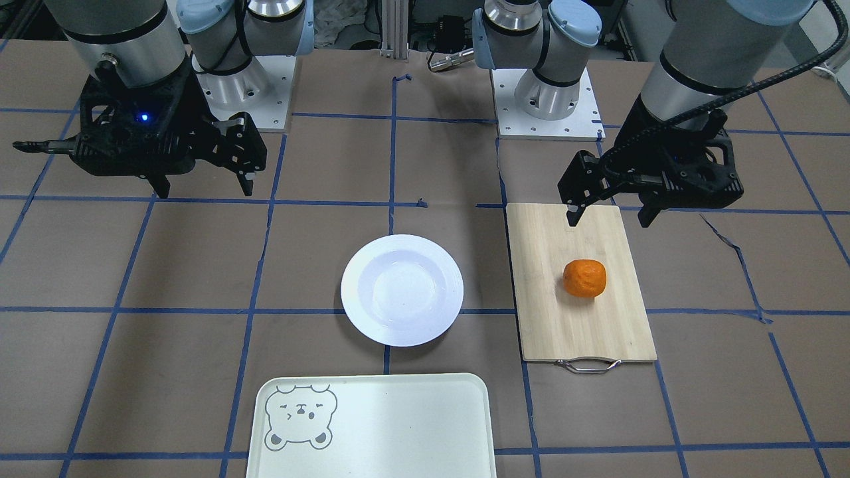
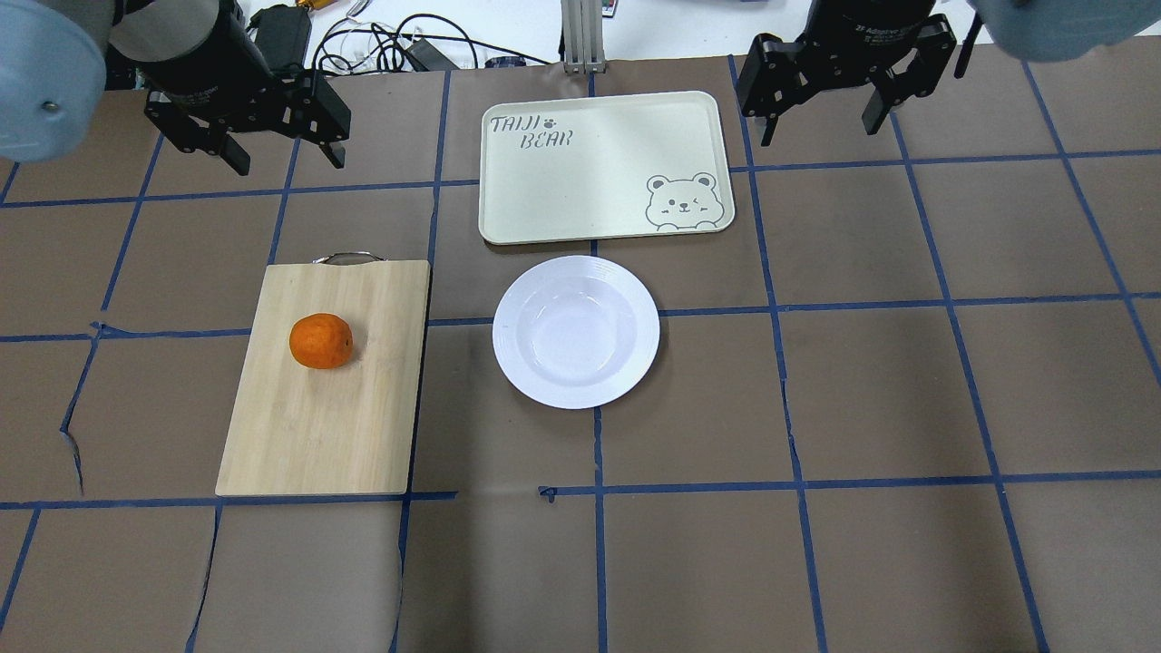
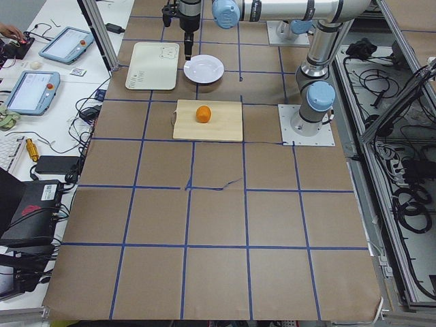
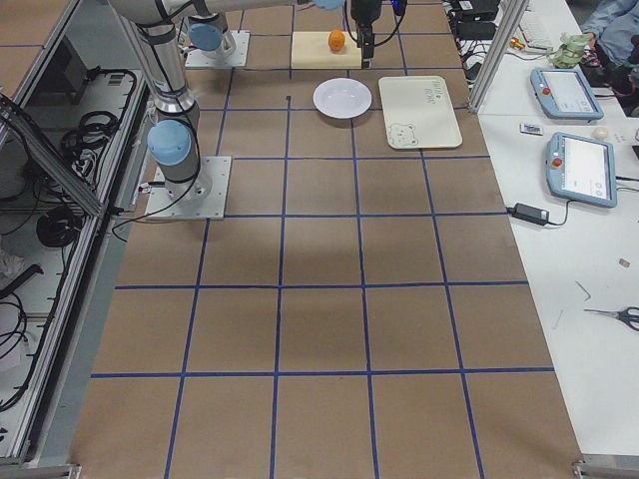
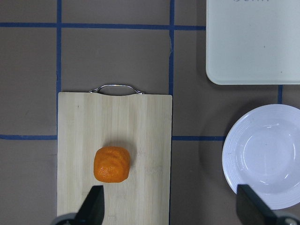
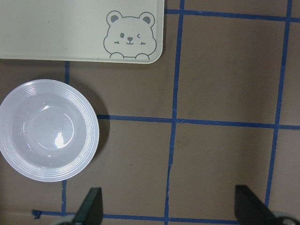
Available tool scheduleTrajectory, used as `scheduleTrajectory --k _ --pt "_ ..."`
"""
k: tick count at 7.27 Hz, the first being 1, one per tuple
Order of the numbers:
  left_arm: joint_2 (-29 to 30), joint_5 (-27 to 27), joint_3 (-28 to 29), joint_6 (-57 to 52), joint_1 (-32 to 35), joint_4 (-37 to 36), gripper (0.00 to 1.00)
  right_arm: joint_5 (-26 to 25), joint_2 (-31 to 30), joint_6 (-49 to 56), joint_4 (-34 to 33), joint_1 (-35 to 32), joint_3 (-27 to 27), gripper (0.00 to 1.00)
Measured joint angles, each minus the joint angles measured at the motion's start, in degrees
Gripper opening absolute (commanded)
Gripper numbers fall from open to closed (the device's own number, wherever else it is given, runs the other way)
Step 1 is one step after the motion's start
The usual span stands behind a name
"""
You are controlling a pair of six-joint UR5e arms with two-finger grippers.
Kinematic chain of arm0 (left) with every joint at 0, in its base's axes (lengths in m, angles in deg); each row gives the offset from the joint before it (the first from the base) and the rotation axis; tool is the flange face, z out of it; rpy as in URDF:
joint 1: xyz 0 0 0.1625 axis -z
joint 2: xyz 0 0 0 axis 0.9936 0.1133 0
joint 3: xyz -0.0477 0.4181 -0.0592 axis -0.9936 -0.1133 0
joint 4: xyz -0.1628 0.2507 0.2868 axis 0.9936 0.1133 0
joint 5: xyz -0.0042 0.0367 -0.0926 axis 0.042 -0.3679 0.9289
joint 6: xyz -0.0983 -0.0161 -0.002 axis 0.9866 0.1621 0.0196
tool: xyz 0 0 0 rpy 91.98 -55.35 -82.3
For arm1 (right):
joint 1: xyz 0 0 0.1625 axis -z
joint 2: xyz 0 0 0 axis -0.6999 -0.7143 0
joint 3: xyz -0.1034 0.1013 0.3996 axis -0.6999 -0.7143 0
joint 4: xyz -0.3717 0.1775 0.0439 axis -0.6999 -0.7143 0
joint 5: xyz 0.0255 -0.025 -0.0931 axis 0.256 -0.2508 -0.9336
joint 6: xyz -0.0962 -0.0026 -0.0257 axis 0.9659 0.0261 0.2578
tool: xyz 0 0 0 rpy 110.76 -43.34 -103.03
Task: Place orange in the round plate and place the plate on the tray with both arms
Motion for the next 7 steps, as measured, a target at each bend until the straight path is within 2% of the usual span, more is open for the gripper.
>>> scheduleTrajectory --k 7 --pt "-0.9 -0.1 -1.2 -0.2 0.5 0.2 1.00 0.0 0.0 0.0 0.0 0.0 0.0 1.00"
